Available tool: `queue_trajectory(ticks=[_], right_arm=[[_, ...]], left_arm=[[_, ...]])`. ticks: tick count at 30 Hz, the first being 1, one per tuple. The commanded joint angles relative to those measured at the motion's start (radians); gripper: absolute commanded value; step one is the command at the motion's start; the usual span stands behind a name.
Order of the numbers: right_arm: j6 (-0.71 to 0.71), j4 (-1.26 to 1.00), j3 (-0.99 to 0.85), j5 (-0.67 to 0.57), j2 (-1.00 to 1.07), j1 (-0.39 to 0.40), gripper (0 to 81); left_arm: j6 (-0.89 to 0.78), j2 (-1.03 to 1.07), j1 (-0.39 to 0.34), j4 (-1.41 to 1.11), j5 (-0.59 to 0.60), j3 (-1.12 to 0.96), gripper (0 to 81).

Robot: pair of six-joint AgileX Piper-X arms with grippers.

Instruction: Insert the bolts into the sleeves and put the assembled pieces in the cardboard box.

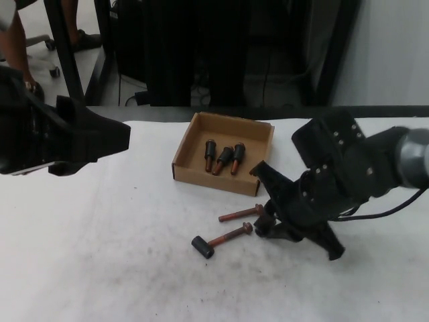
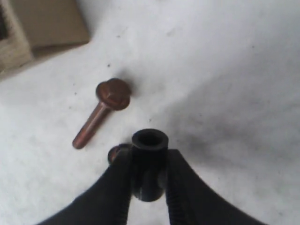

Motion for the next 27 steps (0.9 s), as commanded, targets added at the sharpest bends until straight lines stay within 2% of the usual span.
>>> queue_trajectory(ticks=[1, 6, 9, 11, 13, 20, 24, 27], right_arm=[[-0.108, 0.061, -0.001, -0.006, -0.066, 0.002, 0.0], [-0.346, 0.250, 0.012, 0.066, -0.224, 0.002, 0.0], [-0.456, 0.325, 0.034, 0.096, -0.335, 0.002, 0.3], [-0.506, 0.360, 0.051, 0.099, -0.421, 0.002, 0.3], [-0.534, 0.393, 0.069, 0.099, -0.512, 0.002, 0.3], [-0.582, 0.484, 0.096, 0.099, -0.807, 0.002, 0.3], [-0.582, 0.522, 0.096, 0.099, -0.947, 0.002, 0.3], [-0.582, 0.552, 0.096, 0.099, -1.013, 0.002, 0.3]], left_arm=[[0.018, 0.013, -0.002, -0.011, -0.009, -0.003, 49.9], [0.027, 0.065, -0.024, -0.011, -0.009, -0.003, 49.9], [0.102, 0.123, -0.076, -0.011, -0.016, -0.003, 49.9], [0.157, 0.165, -0.124, -0.011, -0.066, -0.003, 49.9], [0.165, 0.208, -0.167, -0.030, -0.109, -0.003, 49.9], [0.165, 0.385, -0.287, -0.218, -0.119, -0.003, 48.6], [0.165, 0.512, -0.314, -0.276, -0.120, -0.020, 42.4], [0.187, 0.606, -0.314, -0.274, -0.102, -0.055, 42.0]])
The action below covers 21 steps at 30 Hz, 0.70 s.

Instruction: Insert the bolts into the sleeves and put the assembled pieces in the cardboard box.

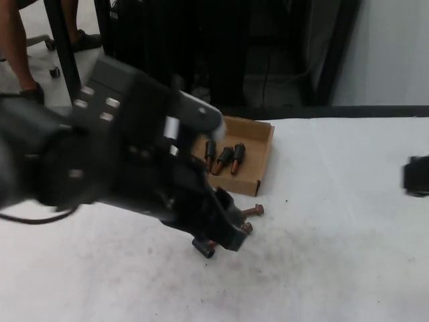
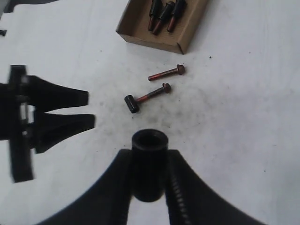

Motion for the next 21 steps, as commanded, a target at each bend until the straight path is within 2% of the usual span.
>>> queue_trajectory(ticks=[1, 11, 16, 21], right_arm=[[-0.011, 0.031, -0.001, 0.002, -0.056, 0.002, 0.3], [-0.100, 0.093, 0.004, 0.002, -0.085, 0.002, 0.3], [-0.109, 0.093, 0.013, 0.002, -0.085, 0.002, 0.3], [-0.145, 0.091, 0.013, 0.002, -0.085, 0.002, 0.3]], left_arm=[[0.032, 0.076, -0.004, -0.016, 0.002, -0.037, 42.0], [0.169, 0.307, -0.004, 0.016, -0.040, -0.192, 42.0], [0.282, 0.402, -0.004, 0.086, -0.114, -0.281, 42.0], [0.301, 0.468, -0.004, 0.092, -0.150, -0.336, 42.0]])
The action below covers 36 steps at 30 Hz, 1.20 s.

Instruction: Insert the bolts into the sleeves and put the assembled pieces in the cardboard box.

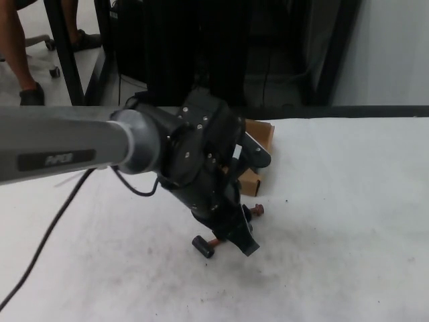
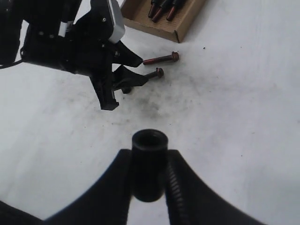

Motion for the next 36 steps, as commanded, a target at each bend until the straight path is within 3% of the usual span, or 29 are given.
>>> queue_trajectory(ticks=[1, 36], right_arm=[[-0.014, -0.003, -0.002, 0.002, -0.003, 0.002, 0.3], [-0.036, -0.006, -0.002, 0.002, -0.003, 0.002, 0.3]], left_arm=[[0.032, 0.040, -0.005, 0.014, -0.051, -0.067, 42.0], [0.099, 0.136, -0.005, 0.015, -0.028, -0.086, 41.3]])
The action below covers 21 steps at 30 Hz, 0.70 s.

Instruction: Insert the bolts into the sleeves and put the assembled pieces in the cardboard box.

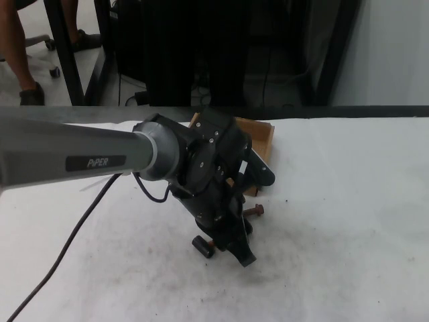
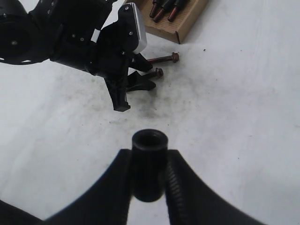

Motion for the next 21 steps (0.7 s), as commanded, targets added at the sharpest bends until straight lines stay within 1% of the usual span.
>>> queue_trajectory(ticks=[1, 4, 9, 12, 17, 21], right_arm=[[-0.009, -0.006, -0.002, 0.002, -0.003, 0.002, 0.3], [-0.009, -0.006, -0.002, 0.002, -0.003, 0.002, 0.3], [-0.009, -0.006, -0.002, 0.002, -0.003, 0.002, 0.3], [-0.009, -0.006, -0.002, 0.002, -0.003, 0.002, 0.3], [-0.009, -0.006, -0.002, 0.002, -0.003, 0.002, 0.3], [-0.009, -0.006, -0.002, 0.002, -0.003, 0.002, 0.3]], left_arm=[[0.003, 0.016, -0.005, -0.002, 0.001, -0.005, 40.2], [0.003, 0.015, -0.005, -0.002, 0.001, -0.005, 32.3], [0.003, 0.015, -0.005, -0.002, 0.001, -0.005, 10.4], [0.003, 0.015, -0.005, -0.002, 0.002, -0.005, 1.1], [0.037, 0.015, -0.005, 0.007, 0.010, -0.005, 0.8], [0.041, 0.015, -0.005, 0.050, 0.061, -0.005, 0.8]])
